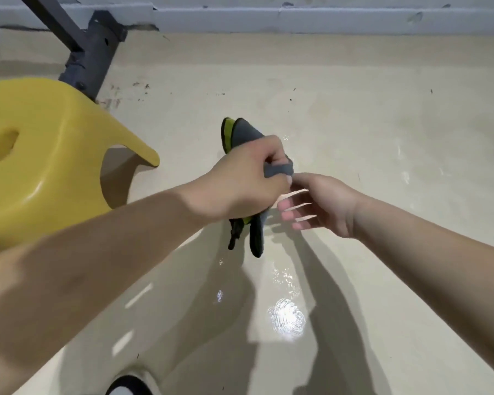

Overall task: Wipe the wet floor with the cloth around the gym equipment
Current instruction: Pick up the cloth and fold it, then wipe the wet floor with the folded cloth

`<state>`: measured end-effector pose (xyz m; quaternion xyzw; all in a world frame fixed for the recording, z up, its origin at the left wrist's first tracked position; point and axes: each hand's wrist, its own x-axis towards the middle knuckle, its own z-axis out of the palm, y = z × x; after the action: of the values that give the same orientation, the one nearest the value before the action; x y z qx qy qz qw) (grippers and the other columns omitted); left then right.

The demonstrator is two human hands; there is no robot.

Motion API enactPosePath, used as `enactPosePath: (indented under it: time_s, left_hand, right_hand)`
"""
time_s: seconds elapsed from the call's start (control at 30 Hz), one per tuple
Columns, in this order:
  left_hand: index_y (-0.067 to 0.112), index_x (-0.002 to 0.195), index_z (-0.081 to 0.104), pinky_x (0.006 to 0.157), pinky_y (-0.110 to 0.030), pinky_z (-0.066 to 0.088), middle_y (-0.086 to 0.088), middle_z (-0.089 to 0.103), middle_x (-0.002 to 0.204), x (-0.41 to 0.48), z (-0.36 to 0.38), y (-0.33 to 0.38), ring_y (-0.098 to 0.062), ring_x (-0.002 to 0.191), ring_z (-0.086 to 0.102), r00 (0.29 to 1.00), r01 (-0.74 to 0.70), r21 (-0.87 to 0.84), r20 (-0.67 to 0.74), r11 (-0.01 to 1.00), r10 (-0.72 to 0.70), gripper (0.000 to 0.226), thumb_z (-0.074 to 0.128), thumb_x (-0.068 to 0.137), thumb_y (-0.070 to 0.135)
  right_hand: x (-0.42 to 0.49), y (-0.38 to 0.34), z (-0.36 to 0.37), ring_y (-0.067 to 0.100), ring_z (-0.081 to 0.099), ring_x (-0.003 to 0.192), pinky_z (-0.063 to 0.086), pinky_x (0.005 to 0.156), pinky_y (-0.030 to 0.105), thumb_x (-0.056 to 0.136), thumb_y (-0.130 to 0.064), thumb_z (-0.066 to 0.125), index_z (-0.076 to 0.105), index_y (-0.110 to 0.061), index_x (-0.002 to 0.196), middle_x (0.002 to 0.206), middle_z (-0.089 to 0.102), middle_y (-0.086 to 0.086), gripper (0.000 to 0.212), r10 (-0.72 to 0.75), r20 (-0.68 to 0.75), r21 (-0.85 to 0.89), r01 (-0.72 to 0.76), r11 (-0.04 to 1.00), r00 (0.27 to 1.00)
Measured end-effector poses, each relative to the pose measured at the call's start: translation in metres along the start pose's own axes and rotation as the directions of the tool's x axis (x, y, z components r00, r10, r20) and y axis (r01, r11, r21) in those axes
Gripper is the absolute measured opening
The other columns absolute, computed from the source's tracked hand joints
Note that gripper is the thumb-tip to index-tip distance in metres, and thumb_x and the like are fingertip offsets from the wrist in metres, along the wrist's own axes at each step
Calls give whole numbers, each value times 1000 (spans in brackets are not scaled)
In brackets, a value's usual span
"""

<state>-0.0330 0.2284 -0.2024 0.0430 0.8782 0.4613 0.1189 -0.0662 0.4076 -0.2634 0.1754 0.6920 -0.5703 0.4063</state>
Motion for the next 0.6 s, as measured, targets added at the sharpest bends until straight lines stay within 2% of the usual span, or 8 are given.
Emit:
enactPosePath:
  time_s: [0.1,0.17,0.23,0.3,0.37,0.47,0.53,0.6]
  left_hand:
    - [21,88,51,78,-42,53,1,66,92,-25,48,-33,-23,86,63,989,-111,135,108,985,97,11,61,87,26]
    - [15,101,58,92,-47,49,-8,62,117,-46,75,-57,-32,104,60,939,-109,230,344,967,24,16,61,92,28]
    - [9,129,55,104,-46,45,-10,48,145,-65,94,-77,-35,124,55,742,-84,374,642,924,-192,38,61,100,33]
    - [11,129,51,99,-45,48,-5,48,139,-68,104,-93,-36,117,58,645,-97,463,704,881,-299,36,55,103,36]
    - [13,124,50,90,-38,43,-6,46,135,-55,109,-106,-27,104,54,735,-183,547,628,817,-256,25,50,106,31]
    - [13,162,21,121,-45,23,-23,8,170,-26,130,-130,-40,150,25,842,-355,698,528,622,-112,66,44,108,44]
    - [25,166,-6,127,-57,0,-17,-20,172,-18,155,-144,-45,157,-13,855,-314,709,500,631,-136,84,38,105,60]
    - [31,164,-15,122,-67,-11,-14,-31,169,-18,186,-163,-46,151,-32,876,-253,692,461,677,-144,84,28,103,68]
  right_hand:
    - [4,21,-13,28,65,65,54,66,38,100,-39,47,62,-14,109,84,67,11,30,83,-83,-6,-83,997,993]
    - [5,39,-18,28,64,61,51,64,38,101,-32,49,60,-10,112,88,63,13,28,139,-119,-72,-148,986,983]
    - [5,56,-24,29,64,61,51,66,40,101,-29,52,61,-7,110,89,65,14,26,166,-148,-175,-191,966,975]
    - [6,66,-33,29,64,68,53,69,40,101,-32,55,63,-10,107,96,67,15,25,146,-188,-255,-192,948,971]
    - [5,71,-42,27,65,73,52,69,37,100,-34,56,65,-12,104,99,69,13,25,109,-223,-317,-177,932,969]
    - [8,75,-53,25,63,75,47,69,34,98,-29,54,65,-9,103,94,67,11,24,84,-270,-385,-188,904,959]
    - [12,81,-55,26,61,79,45,68,31,98,-27,52,66,-9,103,92,66,9,23,49,-301,-474,-194,859,952]
    - [21,87,-49,25,61,84,46,69,30,98,-29,51,67,-11,107,91,66,4,26,-27,-337,-540,-169,825,941]
